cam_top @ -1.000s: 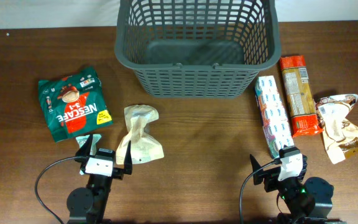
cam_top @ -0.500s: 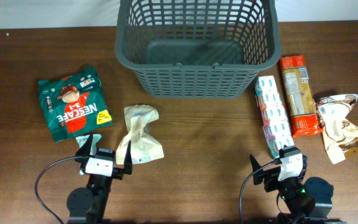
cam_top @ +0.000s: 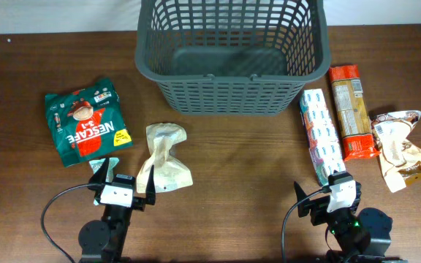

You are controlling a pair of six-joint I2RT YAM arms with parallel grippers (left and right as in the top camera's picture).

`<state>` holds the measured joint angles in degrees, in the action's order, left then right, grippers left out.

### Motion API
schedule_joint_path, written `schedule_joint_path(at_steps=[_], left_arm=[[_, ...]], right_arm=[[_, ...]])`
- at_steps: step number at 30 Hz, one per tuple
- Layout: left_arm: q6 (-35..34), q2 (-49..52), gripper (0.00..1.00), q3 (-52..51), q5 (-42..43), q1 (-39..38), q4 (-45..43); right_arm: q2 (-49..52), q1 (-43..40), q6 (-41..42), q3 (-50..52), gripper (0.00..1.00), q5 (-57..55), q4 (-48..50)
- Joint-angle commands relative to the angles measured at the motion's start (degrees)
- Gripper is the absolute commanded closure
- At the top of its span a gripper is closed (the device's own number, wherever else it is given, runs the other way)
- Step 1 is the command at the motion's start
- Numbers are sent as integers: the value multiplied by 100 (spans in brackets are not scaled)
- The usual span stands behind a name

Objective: Pack container

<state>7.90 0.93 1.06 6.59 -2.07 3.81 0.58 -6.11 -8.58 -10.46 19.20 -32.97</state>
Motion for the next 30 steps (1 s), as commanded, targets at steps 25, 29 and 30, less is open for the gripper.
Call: schedule_joint_path(at_steps=[25, 29, 30], left_arm=[[70, 74, 1, -57, -59, -11, 24], [72, 678, 1, -57, -63, -11, 24], [72, 953, 1, -57, -63, -11, 24]], right_arm=[[-37, 48, 13, 20, 1, 55, 17], [52, 48, 13, 66, 1, 48, 13], [116, 48, 13, 101, 1, 48, 13]])
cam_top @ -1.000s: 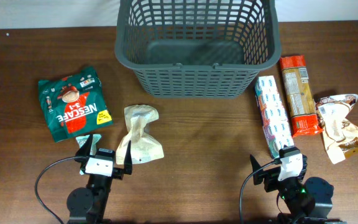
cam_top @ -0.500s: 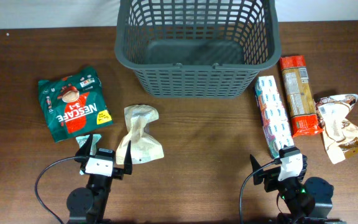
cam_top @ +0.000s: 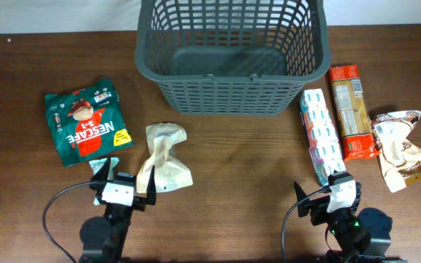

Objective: Pack container

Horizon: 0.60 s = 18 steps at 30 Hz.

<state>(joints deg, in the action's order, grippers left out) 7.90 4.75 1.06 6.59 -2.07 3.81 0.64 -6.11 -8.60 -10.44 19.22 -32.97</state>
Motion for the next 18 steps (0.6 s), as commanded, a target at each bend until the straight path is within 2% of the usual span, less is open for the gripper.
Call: schedule_joint_path(at_steps=[1, 4, 5, 7, 12, 18], left_arm=[[72, 815, 1, -57, -63, -11, 15], [70, 1674, 1, -52, -57, -11, -651], [68, 2046, 1, -35, -57, -11, -1158], [33, 2490, 1, 118, -28, -11, -1530], [26, 3392, 1, 1016, 367, -11, -1674], [26, 4704, 1, 2747, 951, -24, -1309]], right_arm=[[190, 48, 17, 131, 1, 48, 15], [575, 48, 155, 142, 1, 52, 254], [802, 48, 354, 129, 1, 57, 573], [1108, 48, 605, 70, 1, 125, 1019], [1888, 48, 726, -385, 1, 426, 1696], [3036, 48, 719, -1810, 1, 680, 1574]])
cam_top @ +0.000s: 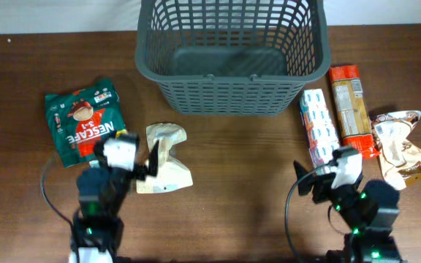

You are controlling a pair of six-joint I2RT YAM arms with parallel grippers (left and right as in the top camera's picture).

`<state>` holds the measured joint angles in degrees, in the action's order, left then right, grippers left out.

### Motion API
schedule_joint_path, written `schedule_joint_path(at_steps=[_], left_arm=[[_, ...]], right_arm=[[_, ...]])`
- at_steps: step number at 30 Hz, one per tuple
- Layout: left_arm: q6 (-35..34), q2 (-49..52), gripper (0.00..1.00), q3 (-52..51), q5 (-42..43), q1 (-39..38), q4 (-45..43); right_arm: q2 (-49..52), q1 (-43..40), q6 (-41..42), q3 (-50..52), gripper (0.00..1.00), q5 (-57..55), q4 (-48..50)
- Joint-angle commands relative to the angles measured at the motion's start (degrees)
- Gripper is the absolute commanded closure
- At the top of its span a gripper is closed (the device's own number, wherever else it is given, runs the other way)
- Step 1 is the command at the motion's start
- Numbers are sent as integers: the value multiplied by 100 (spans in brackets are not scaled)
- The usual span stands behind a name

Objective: Pack container
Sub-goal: 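Move the right gripper over the Kleenex tissue bundle and grasp it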

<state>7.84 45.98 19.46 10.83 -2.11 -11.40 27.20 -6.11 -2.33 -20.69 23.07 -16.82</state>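
Observation:
The dark grey mesh basket (232, 95) stands at the back centre with nothing in it. On the left lie a green Nescafe packet (79, 124) and a beige pouch (172, 172). My left gripper (125, 146) is open and sits between those two, one finger against the pouch's left edge. To the right of the basket lie a blue-white packet (319, 124), an orange packet (349, 109) and a crumpled white-brown wrapper (400, 150). My right gripper (324, 166) is open at the near end of the blue-white packet.
The wooden table (240, 190) runs across the whole view. Both arms' bodies and cables fill the near edge at left and right. The basket's walls rise between the two groups of packets.
Both grippers have moved forward from the near edge. The left one now reaches the gap between the Nescafe packet and the beige pouch. The right one is closer to the blue-white packet's end.
Both arms first rested low at the near edge with open grippers, and the left one had barely shifted a second later. Now both stand further out among the packets. None of the packets has moved.

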Motion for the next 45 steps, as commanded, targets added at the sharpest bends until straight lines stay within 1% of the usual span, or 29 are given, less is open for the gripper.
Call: schedule_joint_path(at_steps=[1, 4, 6, 8, 10, 13, 17, 21, 26, 30, 33, 36, 38, 41, 45], left_arm=[[33, 800, 1, 1222, 623, -35, 404], [35, 1375, 1, 2153, 793, -109, 1078], [35, 1585, 1, 2643, 809, -170, 1429], [35, 1655, 1, 2942, 813, -199, 1554], [35, 1615, 1, 3123, 857, -197, 1541], [44, 1515, 1, 3134, 848, -197, 1615], [175, 1440, 1, 3134, 850, -186, 1930], [293, 1434, 1, 3134, 833, -186, 2179], [284, 1287, 1, 3233, 717, -186, 2763], [271, 1117, 1, 3639, -48, -186, 3252], [269, 1084, 1, 4094, -398, -186, 3591], [107, 1088, 1, 4564, -745, -186, 3982], [31, 1088, 1, 4802, -1016, -186, 4291], [35, 1075, 1, 4857, -1134, -186, 4500], [37, 1067, 1, 4857, -1132, -186, 4664]], right_arm=[[603, 48, 92, -1163, 1, 334, -190], [1126, 48, 57, -2192, 1, 330, -868], [1432, 48, -275, -2944, 1, 321, -1517], [1670, 48, -612, -3626, 1, 136, -2168], [1893, 48, -758, -4363, 1, -319, -2940], [2046, 48, -796, -4951, 1, -1047, -3788], [2063, 46, -793, -5289, 1, -1917, -4675], [2065, 33, -719, -5499, 1, -2277, -5375], [2118, -297, -289, -5504, 1, -2291, -5534], [2262, -820, -291, -5504, 1, -2288, -5469], [2463, -1329, -293, -5510, 1, -2111, -5381], [2782, -1961, -299, -5519, 1, -1604, -5320], [3202, -2457, -297, -5519, 1, -1097, -5322], [3685, -2688, -299, -5519, 1, -763, -5302], [4312, -2734, -330, -5519, 1, -634, -5248]])
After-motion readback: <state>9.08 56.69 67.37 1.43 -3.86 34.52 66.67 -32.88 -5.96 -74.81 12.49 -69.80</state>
